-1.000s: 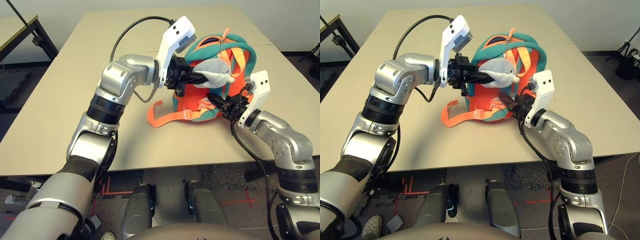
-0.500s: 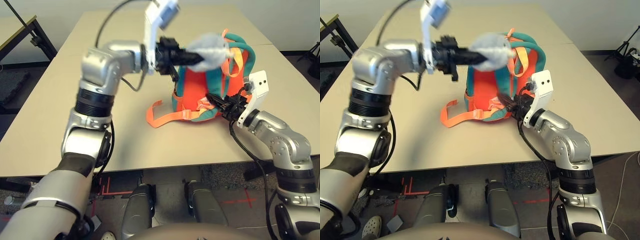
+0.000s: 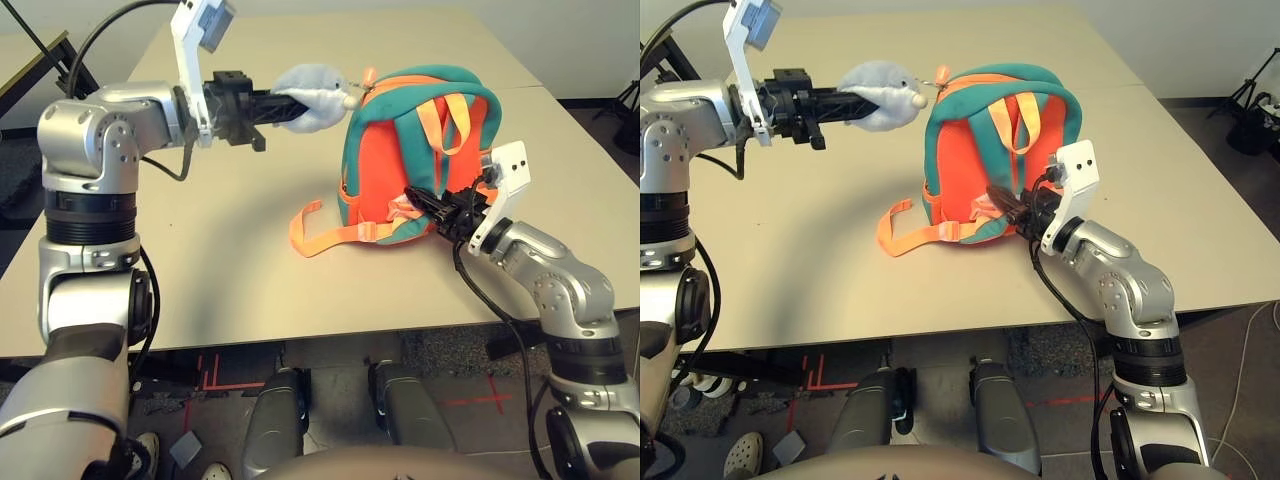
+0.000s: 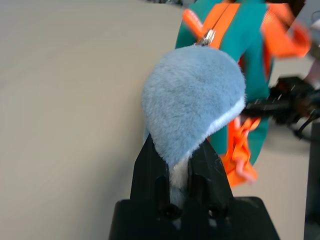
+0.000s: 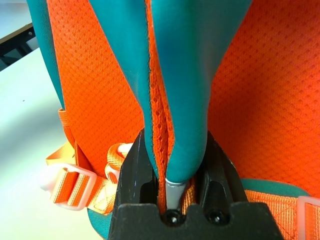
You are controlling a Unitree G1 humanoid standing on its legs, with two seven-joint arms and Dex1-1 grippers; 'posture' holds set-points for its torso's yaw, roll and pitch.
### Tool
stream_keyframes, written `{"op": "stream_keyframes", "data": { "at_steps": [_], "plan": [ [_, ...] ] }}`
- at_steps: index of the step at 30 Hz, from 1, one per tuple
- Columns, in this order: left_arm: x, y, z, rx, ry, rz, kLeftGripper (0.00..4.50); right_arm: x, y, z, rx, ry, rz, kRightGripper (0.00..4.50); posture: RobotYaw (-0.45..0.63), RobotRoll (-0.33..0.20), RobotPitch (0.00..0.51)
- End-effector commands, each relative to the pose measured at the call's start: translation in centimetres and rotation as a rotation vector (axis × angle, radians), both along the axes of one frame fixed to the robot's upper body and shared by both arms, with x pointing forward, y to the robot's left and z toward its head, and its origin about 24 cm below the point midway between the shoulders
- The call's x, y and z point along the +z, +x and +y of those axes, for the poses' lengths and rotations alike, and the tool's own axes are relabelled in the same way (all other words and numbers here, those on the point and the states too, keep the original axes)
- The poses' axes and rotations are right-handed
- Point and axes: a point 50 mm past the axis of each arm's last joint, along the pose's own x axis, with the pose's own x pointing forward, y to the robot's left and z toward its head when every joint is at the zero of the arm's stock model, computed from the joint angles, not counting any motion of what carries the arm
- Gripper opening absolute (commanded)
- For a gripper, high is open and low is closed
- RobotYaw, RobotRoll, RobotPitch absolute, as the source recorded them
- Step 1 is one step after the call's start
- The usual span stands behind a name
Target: Put the pencil case into the backpack and zip it.
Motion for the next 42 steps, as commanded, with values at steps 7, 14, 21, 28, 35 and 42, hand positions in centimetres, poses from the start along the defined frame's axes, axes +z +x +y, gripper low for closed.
{"op": "stream_keyframes", "data": {
  "at_steps": [7,14,21,28,35,42],
  "plan": [
    [-7.8,0.1,2.0,0.118,0.185,0.192,0.13,-1.5,0.2,0.0,0.004,-0.032,0.075,0.79,-0.1,0.0,0.114],
    [-12.8,-0.1,0.9,0.071,0.265,0.295,0.13,-1.4,0.1,0.0,0.004,-0.034,0.071,0.79,-0.11,0.0,0.114],
    [-15.6,-0.9,-0.6,-0.067,0.318,0.404,0.13,-1.4,0.1,0.0,-0.001,-0.035,0.072,0.79,-0.12,0.0,0.115],
    [-15.9,-0.8,-1.1,-0.118,0.325,0.426,0.13,-1.4,0.0,0.1,-0.001,-0.035,0.071,0.79,-0.12,0.0,0.117],
    [-12.6,1.1,-1.9,-0.042,0.136,0.286,1.21,-1.1,-0.1,0.0,-0.004,-0.032,0.064,0.79,-0.13,0.0,0.123],
    [-11.2,0.8,-2.4,-0.058,0.08,0.26,4.04,-0.1,-0.4,-0.5,0.0,-0.019,0.054,1.86,-0.12,0.0,0.128]
  ]
}}
